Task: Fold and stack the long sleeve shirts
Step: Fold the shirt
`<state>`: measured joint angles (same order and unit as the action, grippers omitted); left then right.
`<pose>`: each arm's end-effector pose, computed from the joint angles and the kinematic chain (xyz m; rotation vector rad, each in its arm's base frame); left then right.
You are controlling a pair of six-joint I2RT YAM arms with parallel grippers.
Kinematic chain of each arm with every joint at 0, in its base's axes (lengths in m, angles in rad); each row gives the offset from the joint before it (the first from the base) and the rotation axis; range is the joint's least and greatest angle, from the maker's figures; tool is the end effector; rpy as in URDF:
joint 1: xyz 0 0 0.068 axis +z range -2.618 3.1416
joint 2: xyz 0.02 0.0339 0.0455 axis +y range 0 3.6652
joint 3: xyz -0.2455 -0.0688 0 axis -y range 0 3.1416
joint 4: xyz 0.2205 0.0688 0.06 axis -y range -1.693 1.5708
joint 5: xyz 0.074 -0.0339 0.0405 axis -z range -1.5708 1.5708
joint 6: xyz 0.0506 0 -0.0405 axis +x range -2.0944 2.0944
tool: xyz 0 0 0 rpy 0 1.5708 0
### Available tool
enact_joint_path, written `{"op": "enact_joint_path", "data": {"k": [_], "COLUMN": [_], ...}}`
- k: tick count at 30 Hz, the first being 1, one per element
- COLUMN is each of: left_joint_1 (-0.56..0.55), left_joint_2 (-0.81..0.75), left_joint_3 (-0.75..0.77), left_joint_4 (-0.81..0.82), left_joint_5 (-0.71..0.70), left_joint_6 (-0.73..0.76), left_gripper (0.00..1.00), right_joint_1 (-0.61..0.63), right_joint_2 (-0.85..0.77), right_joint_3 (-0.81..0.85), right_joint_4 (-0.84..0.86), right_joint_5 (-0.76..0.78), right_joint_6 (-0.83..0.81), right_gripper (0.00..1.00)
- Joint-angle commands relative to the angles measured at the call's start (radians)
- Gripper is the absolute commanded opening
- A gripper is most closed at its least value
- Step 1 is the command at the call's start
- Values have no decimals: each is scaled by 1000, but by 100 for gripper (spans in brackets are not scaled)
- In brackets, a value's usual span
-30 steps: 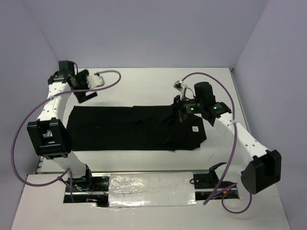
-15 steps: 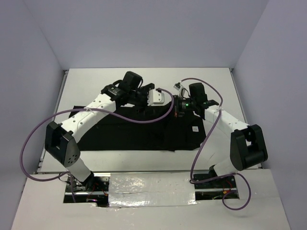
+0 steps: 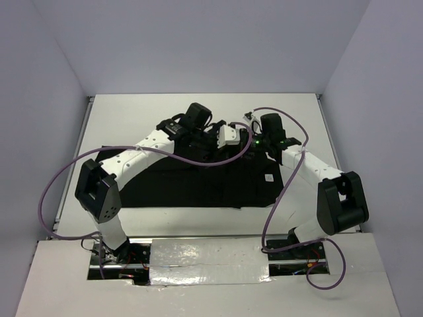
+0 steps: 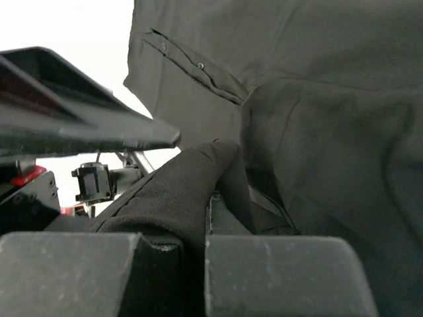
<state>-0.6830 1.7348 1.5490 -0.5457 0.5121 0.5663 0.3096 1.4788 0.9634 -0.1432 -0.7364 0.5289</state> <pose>0.2758 -0.2564 0.2950 1.5331 1.6759 -0.6483 0.2821 0.1259 0.2333 -0.1801 2.3215 1.2631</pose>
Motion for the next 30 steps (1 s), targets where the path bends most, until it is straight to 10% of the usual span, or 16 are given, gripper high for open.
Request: {"op": "enact_joint_path", "data": {"k": [1, 6, 11, 14, 19, 25, 30], "left_joint_1": [-12, -13, -13, -13, -13, -12, -15], "left_joint_2": [5, 15, 17, 17, 15, 29, 37], "left_joint_3": [22, -18, -10, -3, 19, 159, 321], "left_joint_4": [20, 139, 141, 122, 122, 76, -43], "left_joint_5": [101, -41, -73, -98, -135, -326, -435], "left_joint_6": [-34, -129, -109, -92, -88, 122, 300], "left_gripper": [99, 89, 24, 2, 0, 0, 0], "right_joint_1": [0, 9, 14, 14, 14, 8, -4], "right_joint_2": [2, -8, -17, -25, -29, -83, -137], "right_joint_3": [23, 17, 9, 9, 12, 31, 17], "right_joint_4": [31, 36, 27, 21, 10, -134, -148], "right_joint_5": [20, 12, 2, 2, -7, 73, 147], "right_joint_6": [10, 2, -20, -36, -70, -245, -293], "right_gripper": [0, 0, 0, 0, 0, 54, 58]}}
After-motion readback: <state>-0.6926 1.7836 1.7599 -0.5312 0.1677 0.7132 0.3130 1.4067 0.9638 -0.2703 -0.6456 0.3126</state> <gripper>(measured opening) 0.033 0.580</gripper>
